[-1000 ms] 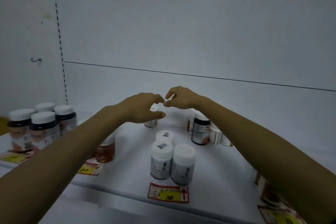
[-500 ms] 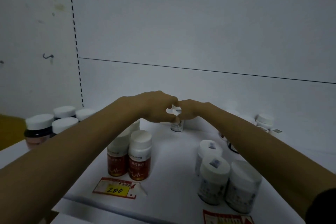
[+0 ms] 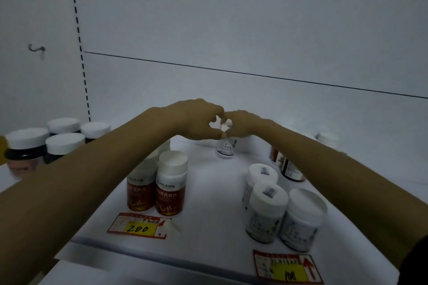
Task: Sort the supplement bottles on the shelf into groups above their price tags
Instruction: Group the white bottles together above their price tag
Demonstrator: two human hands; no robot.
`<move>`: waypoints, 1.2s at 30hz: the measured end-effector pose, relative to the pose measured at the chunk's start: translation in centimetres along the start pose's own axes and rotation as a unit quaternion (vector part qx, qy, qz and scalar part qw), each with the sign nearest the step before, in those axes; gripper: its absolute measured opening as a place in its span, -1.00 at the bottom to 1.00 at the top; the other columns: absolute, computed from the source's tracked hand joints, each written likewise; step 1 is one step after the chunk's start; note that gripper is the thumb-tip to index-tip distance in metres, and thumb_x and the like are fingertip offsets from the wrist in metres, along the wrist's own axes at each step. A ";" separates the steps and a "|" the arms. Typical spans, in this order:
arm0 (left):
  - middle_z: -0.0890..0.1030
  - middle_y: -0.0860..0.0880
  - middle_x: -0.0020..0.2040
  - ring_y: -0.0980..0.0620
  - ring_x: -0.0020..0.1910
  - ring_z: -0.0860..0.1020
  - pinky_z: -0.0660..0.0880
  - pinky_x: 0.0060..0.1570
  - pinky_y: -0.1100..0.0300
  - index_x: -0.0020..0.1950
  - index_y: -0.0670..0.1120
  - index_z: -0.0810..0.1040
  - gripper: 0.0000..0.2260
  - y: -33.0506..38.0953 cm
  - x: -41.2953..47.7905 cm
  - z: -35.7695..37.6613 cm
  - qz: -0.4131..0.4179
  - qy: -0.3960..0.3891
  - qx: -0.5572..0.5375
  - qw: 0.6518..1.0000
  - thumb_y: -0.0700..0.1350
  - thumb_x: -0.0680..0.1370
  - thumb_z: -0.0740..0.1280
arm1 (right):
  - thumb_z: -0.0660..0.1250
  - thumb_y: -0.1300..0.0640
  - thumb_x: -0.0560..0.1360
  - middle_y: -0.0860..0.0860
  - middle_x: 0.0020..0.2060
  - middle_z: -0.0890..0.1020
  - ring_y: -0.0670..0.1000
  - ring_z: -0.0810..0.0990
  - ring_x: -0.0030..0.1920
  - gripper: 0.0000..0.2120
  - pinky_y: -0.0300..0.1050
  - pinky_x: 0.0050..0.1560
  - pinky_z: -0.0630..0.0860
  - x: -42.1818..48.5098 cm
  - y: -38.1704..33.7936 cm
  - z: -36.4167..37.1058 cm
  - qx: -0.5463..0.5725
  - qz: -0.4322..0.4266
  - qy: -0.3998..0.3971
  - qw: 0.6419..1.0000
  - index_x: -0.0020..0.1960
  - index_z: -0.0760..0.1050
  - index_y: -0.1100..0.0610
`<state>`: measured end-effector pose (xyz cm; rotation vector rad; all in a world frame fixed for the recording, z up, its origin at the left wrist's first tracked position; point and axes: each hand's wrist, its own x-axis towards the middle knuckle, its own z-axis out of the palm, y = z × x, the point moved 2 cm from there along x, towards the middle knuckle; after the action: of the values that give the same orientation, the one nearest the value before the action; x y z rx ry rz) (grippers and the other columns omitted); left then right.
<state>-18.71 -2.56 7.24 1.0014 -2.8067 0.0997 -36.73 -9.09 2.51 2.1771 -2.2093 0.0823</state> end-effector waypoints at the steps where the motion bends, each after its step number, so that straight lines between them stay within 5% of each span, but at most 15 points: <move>1: 0.45 -0.02 0.33 -0.03 0.24 0.45 0.42 0.20 0.04 0.43 0.00 0.23 -0.43 0.2 0.2 0.0 -0.008 0.008 -0.001 1.000 0.15 0.50 0.29 | 0.38 -0.07 0.43 0.06 0.26 0.52 0.10 0.49 0.20 -0.53 0.03 0.21 0.46 -0.8 0.2 -0.9 0.016 0.000 0.022 1.000 0.29 0.40 0.02; 5: 0.41 -0.11 0.37 -0.12 0.25 0.46 0.43 0.19 0.03 0.50 -0.05 0.04 -0.24 1.9 1.1 -0.1 -0.048 0.065 -0.083 0.993 0.09 0.45 0.38 | 0.37 -0.02 0.46 0.05 0.33 0.47 0.08 0.47 0.26 -0.49 -0.10 0.20 0.38 -6.1 0.1 -6.0 0.097 -0.013 0.117 0.988 0.37 0.38 0.04; 8: 0.41 -0.13 0.37 -0.10 0.24 0.47 0.40 0.08 0.15 0.48 -0.09 0.10 -0.28 4.2 0.5 -0.3 -0.052 0.121 -0.188 0.973 0.05 0.45 0.39 | 0.37 0.02 0.45 0.06 0.24 0.52 0.02 0.51 0.09 -0.48 -0.16 0.03 0.41 -11.4 0.1 -9.2 0.219 -0.008 0.195 0.956 0.39 0.37 0.02; 14: 0.51 0.14 0.13 0.20 0.05 0.52 0.52 -0.01 0.36 0.32 0.10 0.32 -0.48 12.0 -4.3 1.4 0.030 0.304 -0.363 0.880 -0.01 0.41 0.44 | 0.39 0.10 0.46 -0.02 0.02 0.59 -0.09 0.60 0.00 -0.49 -0.28 -0.11 0.59 -24.1 0.5 -8.3 0.507 -0.018 0.323 0.799 0.36 0.34 -0.11; 18: 0.50 0.18 0.13 0.23 0.07 0.53 0.48 0.04 0.45 0.28 0.12 0.31 -0.52 18.1 -6.6 2.6 0.024 0.297 -0.497 0.815 -0.03 0.42 0.42 | 0.34 0.08 0.49 -0.11 0.08 0.62 -0.10 0.63 0.05 -0.52 -0.24 -0.05 0.59 -31.0 0.6 -4.6 0.657 0.026 0.373 0.654 0.38 0.33 -0.10; 22: 0.55 0.01 0.21 0.06 0.10 0.58 0.56 0.01 0.26 0.23 0.09 0.32 -0.55 22.3 -8.0 3.6 -0.014 0.263 -0.579 0.771 -0.03 0.41 0.41 | 0.30 0.16 0.52 -0.20 -0.04 0.62 -0.15 0.65 -0.02 -0.66 -0.31 -0.17 0.59 -34.9 0.6 -1.8 0.677 0.041 0.352 0.645 0.26 0.40 -0.06; 26: 0.57 -0.01 0.17 0.08 0.05 0.59 0.56 -0.06 0.35 0.19 0.08 0.32 -0.58 25.2 -9.6 4.7 -0.032 0.251 -0.609 0.752 -0.06 0.41 0.41 | 0.26 0.17 0.54 -0.12 0.05 0.60 -0.09 0.63 0.05 -0.65 -0.27 -0.11 0.61 -37.9 1.1 -0.6 0.683 0.064 0.346 0.641 0.32 0.39 0.04; 30: 0.55 0.03 0.16 0.12 0.04 0.58 0.55 -0.15 0.42 0.25 0.09 0.32 -0.50 27.1 -10.9 5.4 -0.014 0.212 -0.618 0.757 -0.12 0.39 0.45 | 0.26 0.17 0.54 0.01 0.11 0.61 0.02 0.64 0.06 -0.63 -0.18 -0.05 0.63 -40.2 1.9 0.1 0.700 0.085 0.337 0.624 0.35 0.39 0.09; 36: 0.52 0.05 0.16 0.14 0.02 0.56 0.51 -0.20 0.48 0.26 0.11 0.30 -0.47 29.1 -12.4 6.1 -0.021 0.216 -0.610 0.762 -0.13 0.39 0.45 | 0.26 0.15 0.54 -0.14 -0.05 0.61 -0.10 0.67 -0.10 -0.64 -0.31 -0.20 0.59 -42.3 2.3 0.3 0.712 0.084 0.313 0.623 0.34 0.40 0.08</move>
<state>-28.49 27.01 -1.19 0.5366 -1.7436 -1.1694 -38.38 33.12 -0.56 1.4631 -1.8229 2.8439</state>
